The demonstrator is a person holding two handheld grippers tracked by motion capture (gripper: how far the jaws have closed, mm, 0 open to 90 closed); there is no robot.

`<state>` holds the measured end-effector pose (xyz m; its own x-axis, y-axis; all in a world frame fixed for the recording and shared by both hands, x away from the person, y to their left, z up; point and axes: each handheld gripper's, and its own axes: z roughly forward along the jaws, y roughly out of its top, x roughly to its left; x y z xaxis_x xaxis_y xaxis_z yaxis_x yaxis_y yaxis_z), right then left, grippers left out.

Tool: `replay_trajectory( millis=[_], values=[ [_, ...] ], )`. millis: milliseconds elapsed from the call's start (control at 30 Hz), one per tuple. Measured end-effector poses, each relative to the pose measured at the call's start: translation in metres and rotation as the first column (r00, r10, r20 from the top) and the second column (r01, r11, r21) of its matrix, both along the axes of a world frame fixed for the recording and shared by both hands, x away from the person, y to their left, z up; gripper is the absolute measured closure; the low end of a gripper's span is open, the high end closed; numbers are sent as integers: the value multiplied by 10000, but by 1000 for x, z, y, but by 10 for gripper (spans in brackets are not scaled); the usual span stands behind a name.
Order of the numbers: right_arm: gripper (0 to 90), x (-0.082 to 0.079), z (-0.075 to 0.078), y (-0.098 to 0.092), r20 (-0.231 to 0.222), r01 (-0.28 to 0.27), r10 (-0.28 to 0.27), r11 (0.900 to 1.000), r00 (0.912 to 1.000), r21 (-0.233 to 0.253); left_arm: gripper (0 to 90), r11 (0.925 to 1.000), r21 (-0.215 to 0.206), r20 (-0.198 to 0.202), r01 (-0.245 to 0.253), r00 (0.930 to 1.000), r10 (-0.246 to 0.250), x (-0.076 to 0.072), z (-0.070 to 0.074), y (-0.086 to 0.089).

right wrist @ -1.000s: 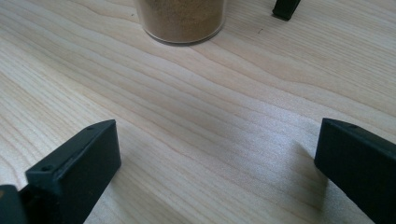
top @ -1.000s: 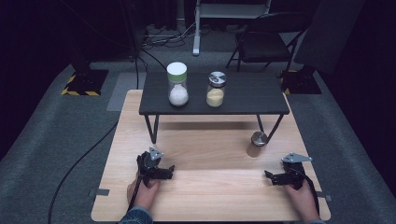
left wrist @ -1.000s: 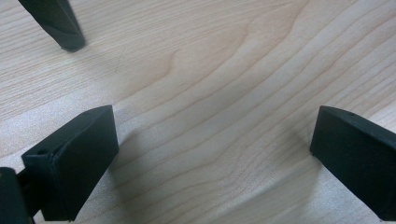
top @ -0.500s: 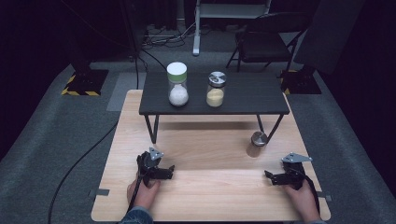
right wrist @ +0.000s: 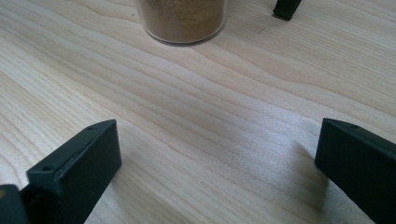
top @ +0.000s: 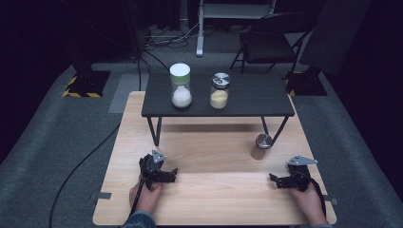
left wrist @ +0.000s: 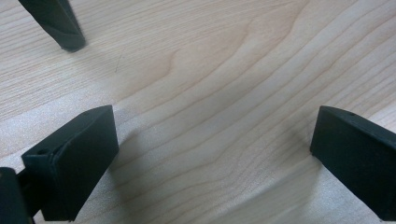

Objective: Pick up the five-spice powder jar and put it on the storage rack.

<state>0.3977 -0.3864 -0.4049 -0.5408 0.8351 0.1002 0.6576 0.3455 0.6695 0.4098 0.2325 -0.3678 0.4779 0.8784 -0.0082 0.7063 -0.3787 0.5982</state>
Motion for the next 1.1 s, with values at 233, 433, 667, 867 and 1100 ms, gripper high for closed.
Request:
replay_trajectory(
  millis=[233,433,667,867,1100],
  values=[
    [0,0,0,0,2,19,-19,10000,10000,3,9,10000,-1,4,-1,10000,1,0,0,0],
    [0,-1,0,0,-1,19,-19,10000,10000,-9,8,10000,-1,4,-5,10000,5,0,0,0],
    [0,-1,0,1,-7,51,-51,10000,10000,-8,9,10000,-2,6,-6,10000,6,0,0,0],
    [0,-4,1,0,-9,81,-81,10000,10000,-10,8,10000,2,4,-3,10000,3,0,0,0],
    [0,-10,3,-5,424,-70,59,9996,9991,260,8,10000,1,11,-5,10000,5,0,0,0]
  ],
)
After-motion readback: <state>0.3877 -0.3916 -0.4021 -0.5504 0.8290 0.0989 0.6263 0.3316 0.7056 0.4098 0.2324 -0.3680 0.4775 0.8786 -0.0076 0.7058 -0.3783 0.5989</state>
